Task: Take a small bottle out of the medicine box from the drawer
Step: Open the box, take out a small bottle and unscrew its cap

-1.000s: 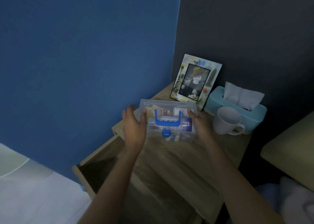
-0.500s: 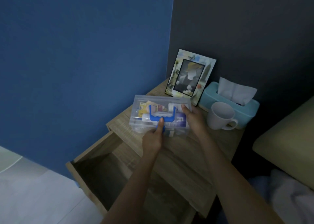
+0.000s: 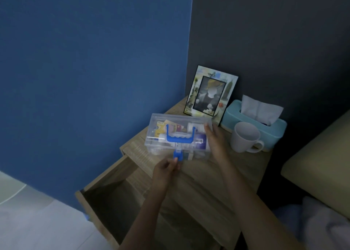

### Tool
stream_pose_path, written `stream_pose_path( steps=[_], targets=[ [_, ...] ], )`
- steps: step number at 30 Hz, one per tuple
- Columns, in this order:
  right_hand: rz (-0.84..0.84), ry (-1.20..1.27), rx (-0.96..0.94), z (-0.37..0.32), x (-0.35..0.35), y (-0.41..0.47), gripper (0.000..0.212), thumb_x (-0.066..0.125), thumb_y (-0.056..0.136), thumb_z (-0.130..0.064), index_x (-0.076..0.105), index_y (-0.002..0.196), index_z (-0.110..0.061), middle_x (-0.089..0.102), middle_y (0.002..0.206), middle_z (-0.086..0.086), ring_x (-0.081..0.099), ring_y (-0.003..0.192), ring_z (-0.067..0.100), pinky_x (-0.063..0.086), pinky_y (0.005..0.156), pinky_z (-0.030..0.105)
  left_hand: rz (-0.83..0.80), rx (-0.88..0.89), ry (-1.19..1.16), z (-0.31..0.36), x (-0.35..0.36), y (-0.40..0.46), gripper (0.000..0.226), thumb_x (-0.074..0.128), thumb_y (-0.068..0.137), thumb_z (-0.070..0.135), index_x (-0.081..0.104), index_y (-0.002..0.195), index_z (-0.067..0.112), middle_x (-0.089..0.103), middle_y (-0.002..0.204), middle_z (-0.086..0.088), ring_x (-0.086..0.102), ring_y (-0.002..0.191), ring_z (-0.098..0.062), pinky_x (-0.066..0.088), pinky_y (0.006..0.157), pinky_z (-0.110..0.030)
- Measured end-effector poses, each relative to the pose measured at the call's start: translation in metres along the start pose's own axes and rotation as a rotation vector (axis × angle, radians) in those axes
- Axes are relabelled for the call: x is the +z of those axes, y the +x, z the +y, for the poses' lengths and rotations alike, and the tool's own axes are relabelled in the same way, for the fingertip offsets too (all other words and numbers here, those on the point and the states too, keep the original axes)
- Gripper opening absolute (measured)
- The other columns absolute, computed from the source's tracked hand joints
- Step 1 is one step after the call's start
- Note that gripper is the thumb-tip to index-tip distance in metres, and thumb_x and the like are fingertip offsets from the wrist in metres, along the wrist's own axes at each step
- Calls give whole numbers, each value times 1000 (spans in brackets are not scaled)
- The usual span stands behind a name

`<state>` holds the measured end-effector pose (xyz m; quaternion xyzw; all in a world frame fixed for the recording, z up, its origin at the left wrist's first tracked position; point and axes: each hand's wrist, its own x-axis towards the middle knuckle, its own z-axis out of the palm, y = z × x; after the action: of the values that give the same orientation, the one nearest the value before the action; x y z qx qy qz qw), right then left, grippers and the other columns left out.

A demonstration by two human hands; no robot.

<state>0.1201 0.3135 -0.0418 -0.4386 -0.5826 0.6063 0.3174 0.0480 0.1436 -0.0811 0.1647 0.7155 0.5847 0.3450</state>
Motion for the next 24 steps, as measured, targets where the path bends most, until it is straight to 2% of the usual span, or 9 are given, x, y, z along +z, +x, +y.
stream_pose_path(
  steps=[2, 4, 6, 9, 11, 14, 16, 20, 24],
  targets=[
    [31, 34, -64, 8, -5, -13, 39, 42, 99, -38, 60, 117, -9, 68, 111, 14, 67, 98, 28, 56, 83, 43, 140, 36, 43, -4, -9, 0, 28, 57, 93, 33, 68, 102, 9, 70, 95, -1, 65, 90, -16, 44, 68, -23],
    [41, 51, -103, 20, -10, -31, 54, 36, 95, -48, 62, 107, -3, 69, 97, 15, 69, 84, 21, 56, 72, 31, 393, 118, -50, 3, -17, -1, 27, 53, 94, 39, 63, 105, 16, 67, 98, 1, 65, 93, -17, 45, 67, -20],
    [3, 72, -96, 34, -15, -45, 64, 31, 90, -51, 62, 106, 3, 69, 92, 15, 69, 79, 15, 54, 65, 18, 557, 211, -129, 15, -23, 4, 36, 45, 96, 44, 57, 116, 17, 64, 112, -2, 62, 103, -18, 49, 76, -24],
    [-40, 134, -82, 40, -16, -53, 64, 29, 90, -49, 59, 115, 1, 69, 104, 16, 69, 91, 19, 55, 72, 20, 409, 230, -131, 31, -28, 19, 56, 31, 96, 57, 54, 127, 17, 62, 124, -4, 60, 115, -19, 52, 93, -36],
    [-29, 140, -96, 32, -13, -53, 60, 28, 86, -53, 61, 110, -9, 70, 103, 14, 70, 89, 18, 54, 75, 26, 265, 264, -155, 38, -28, 23, 63, 26, 90, 64, 57, 125, 22, 66, 117, 4, 62, 114, -13, 52, 94, -29],
    [-34, 146, -109, 14, -10, -46, 57, 27, 84, -58, 63, 108, -20, 71, 105, 11, 72, 88, 12, 54, 78, 31, 237, 260, -130, 40, -27, 29, 82, 25, 83, 70, 38, 148, 22, 47, 149, 0, 41, 138, -11, 33, 114, -30],
    [-33, 158, -126, 1, -9, -33, 62, 25, 89, -56, 57, 128, -18, 68, 117, 8, 68, 102, 15, 53, 87, 37, 255, 228, -131, 44, -28, 32, 89, 24, 81, 70, 25, 154, 20, 32, 158, -1, 29, 139, -5, 24, 113, -25],
    [10, 87, -198, -20, -3, -5, 47, 28, 103, -37, 47, 141, -16, 60, 131, 8, 59, 118, 24, 52, 94, 36, 257, 211, -122, 47, -29, 36, 88, 21, 82, 70, 30, 152, 18, 34, 158, -3, 31, 145, -16, 23, 115, -28],
    [70, 18, -147, -44, 4, 35, 61, 23, 100, -52, 50, 139, -15, 52, 143, 11, 50, 130, 24, 37, 112, 44, 254, 196, -109, 48, -30, 38, 86, 19, 83, 69, 29, 152, 18, 32, 159, -2, 29, 146, -16, 22, 113, -28]
  ],
)
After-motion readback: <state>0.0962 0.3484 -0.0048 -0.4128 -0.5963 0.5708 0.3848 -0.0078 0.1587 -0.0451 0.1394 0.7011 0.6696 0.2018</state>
